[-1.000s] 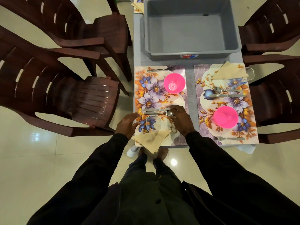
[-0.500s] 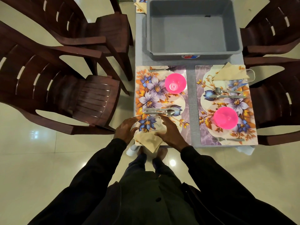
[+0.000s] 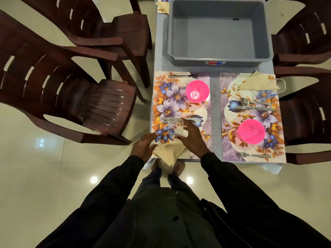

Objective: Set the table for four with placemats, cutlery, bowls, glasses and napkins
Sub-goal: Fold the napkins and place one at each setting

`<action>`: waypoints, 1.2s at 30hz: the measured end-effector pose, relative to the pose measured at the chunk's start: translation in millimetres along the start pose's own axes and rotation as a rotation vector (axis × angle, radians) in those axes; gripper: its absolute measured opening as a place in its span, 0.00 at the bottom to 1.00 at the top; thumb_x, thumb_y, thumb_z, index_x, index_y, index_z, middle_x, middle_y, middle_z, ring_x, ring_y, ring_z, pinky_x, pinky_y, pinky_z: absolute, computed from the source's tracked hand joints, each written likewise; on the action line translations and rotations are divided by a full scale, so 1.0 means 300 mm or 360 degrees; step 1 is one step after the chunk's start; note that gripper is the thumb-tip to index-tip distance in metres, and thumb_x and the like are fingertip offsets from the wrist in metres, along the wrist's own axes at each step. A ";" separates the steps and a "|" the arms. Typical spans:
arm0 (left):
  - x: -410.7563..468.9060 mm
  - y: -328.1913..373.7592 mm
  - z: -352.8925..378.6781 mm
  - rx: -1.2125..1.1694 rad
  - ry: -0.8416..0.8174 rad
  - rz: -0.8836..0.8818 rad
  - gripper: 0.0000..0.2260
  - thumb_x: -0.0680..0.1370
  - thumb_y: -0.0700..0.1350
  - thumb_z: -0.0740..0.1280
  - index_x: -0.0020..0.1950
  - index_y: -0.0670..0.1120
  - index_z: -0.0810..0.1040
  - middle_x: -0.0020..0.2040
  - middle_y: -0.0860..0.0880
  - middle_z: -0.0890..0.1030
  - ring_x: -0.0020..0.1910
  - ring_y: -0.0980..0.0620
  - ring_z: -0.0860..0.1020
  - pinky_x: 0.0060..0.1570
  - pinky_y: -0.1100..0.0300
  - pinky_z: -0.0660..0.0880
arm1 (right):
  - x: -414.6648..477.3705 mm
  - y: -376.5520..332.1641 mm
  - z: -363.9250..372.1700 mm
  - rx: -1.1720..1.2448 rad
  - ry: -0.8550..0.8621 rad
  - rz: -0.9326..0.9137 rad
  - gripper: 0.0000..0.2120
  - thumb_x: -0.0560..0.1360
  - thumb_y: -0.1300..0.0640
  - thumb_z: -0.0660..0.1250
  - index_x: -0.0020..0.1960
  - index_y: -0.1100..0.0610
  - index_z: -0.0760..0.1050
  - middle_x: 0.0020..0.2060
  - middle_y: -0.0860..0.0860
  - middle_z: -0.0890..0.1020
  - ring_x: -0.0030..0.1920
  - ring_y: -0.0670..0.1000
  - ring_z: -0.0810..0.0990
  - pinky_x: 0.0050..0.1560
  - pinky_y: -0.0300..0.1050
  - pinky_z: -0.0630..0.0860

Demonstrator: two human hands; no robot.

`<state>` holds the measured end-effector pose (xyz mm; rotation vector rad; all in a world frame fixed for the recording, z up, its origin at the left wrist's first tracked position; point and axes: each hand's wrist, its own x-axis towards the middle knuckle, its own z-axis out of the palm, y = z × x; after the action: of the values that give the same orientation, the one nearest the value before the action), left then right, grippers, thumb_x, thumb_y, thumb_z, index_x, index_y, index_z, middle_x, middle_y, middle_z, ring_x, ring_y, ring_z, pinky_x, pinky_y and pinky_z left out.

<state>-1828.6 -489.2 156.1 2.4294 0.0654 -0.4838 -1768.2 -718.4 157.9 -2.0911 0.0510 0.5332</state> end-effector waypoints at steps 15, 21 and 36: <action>-0.038 0.000 0.044 0.0046 -0.0088 -0.0025 0.22 0.80 0.45 0.70 0.74 0.46 0.73 0.72 0.45 0.75 0.71 0.44 0.73 0.70 0.51 0.69 | 0.013 0.011 0.009 0.0000 0.0013 -0.0042 0.33 0.75 0.54 0.77 0.75 0.54 0.66 0.71 0.52 0.74 0.70 0.52 0.73 0.72 0.53 0.71; -0.053 -0.005 0.059 0.0061 -0.0073 0.0037 0.21 0.79 0.45 0.72 0.72 0.46 0.75 0.71 0.45 0.76 0.69 0.43 0.75 0.68 0.51 0.71 | -0.014 0.019 -0.007 0.0034 0.0011 -0.0126 0.39 0.73 0.56 0.78 0.77 0.55 0.62 0.75 0.52 0.69 0.71 0.44 0.66 0.71 0.42 0.66; -0.116 -0.031 0.128 0.0079 0.0007 0.0081 0.18 0.76 0.44 0.75 0.66 0.46 0.81 0.66 0.44 0.80 0.64 0.42 0.80 0.63 0.43 0.78 | -0.217 0.258 0.162 -0.1088 -0.0087 -0.0779 0.25 0.69 0.60 0.81 0.64 0.55 0.79 0.68 0.60 0.76 0.70 0.62 0.74 0.67 0.56 0.75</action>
<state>-1875.0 -502.9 135.4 2.4742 -0.0063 -0.4627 -1862.8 -732.5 99.4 -2.6145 -0.7508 0.3251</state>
